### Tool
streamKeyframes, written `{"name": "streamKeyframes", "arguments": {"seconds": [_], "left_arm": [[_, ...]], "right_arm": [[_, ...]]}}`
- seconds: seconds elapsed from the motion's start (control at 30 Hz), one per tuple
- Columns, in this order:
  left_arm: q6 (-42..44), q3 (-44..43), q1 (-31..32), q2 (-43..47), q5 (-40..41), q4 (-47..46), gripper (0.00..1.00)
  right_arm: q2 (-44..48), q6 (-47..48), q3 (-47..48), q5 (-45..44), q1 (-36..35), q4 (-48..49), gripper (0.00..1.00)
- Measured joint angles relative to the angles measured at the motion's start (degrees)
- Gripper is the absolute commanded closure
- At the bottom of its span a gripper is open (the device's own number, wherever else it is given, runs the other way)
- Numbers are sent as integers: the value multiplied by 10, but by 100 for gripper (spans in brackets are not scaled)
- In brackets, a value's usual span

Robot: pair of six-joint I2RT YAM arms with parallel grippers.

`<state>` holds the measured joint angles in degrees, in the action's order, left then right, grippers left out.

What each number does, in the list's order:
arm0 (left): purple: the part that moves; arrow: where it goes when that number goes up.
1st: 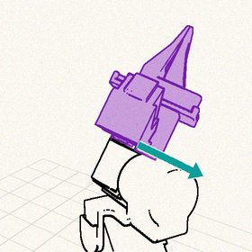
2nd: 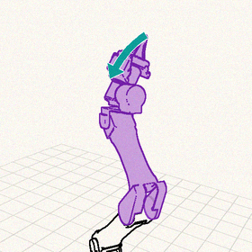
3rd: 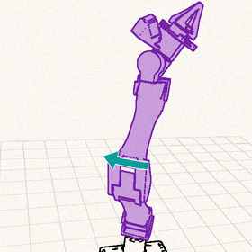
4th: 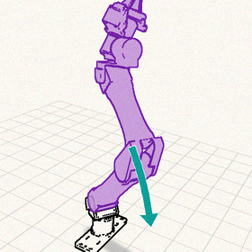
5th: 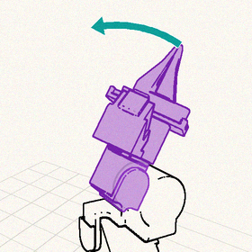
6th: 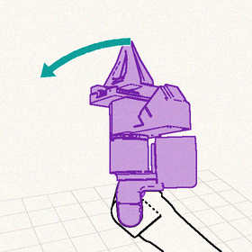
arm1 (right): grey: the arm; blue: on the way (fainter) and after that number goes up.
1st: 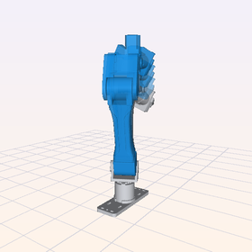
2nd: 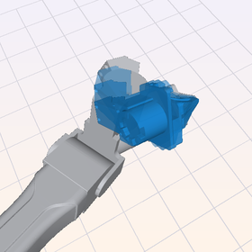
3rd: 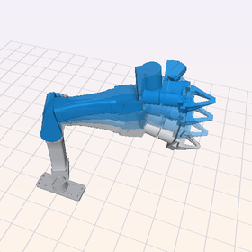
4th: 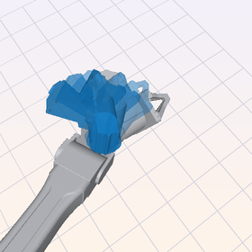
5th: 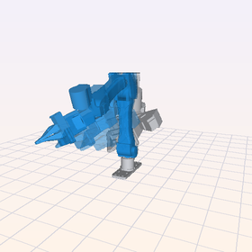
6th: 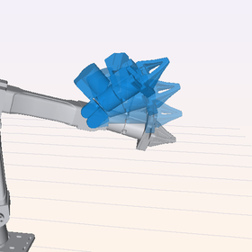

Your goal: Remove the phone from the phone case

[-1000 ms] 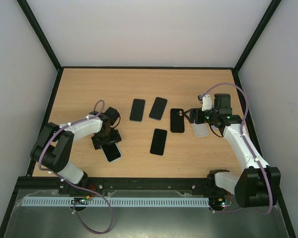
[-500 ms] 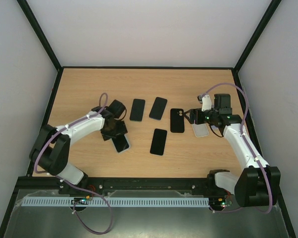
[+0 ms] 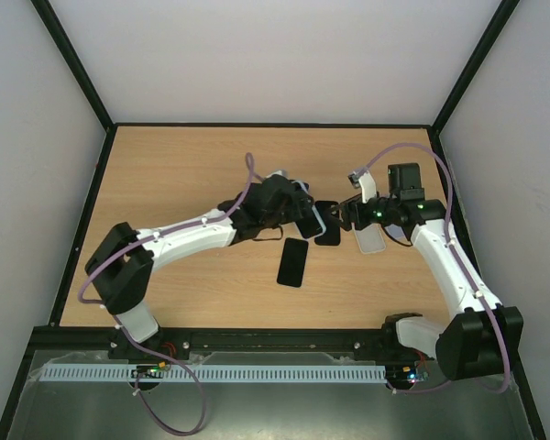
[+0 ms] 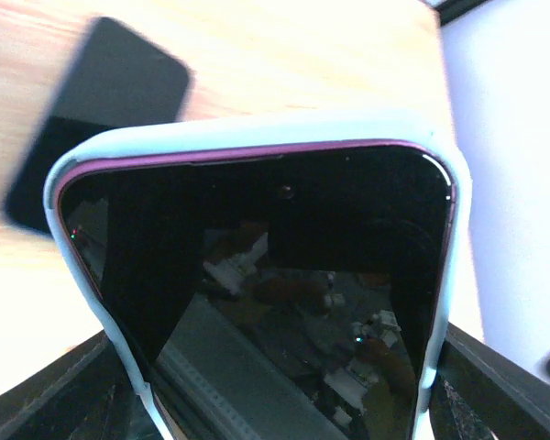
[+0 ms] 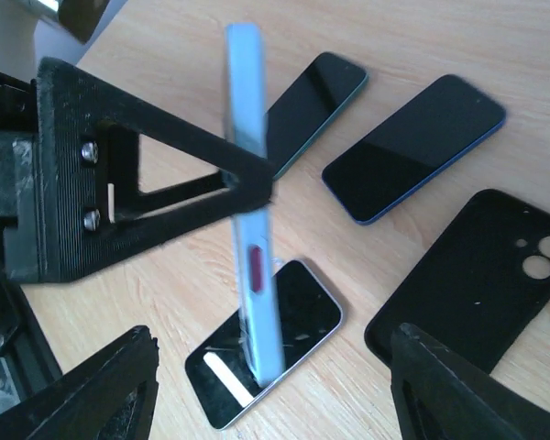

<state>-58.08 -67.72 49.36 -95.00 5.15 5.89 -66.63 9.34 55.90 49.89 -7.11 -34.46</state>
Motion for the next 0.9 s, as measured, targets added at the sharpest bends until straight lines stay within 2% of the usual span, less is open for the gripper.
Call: {"name": "streamKeyframes", "arguments": {"seconds": [0.13, 0.3, 0.6, 0.9], "left_arm": [[2, -36, 32, -33, 6, -40, 41], [6, -36, 47, -33, 8, -69, 41], [8, -31, 53, -33, 8, -106, 41], [10, -28, 54, -32, 5, -119, 41]], "right_arm": [[-5, 4, 0, -1, -10, -11, 37], [-5, 2, 0, -25, -11, -13, 45], [-5, 2, -1, -39, -12, -17, 72], [-1, 5, -1, -31, -12, -26, 74]]}}
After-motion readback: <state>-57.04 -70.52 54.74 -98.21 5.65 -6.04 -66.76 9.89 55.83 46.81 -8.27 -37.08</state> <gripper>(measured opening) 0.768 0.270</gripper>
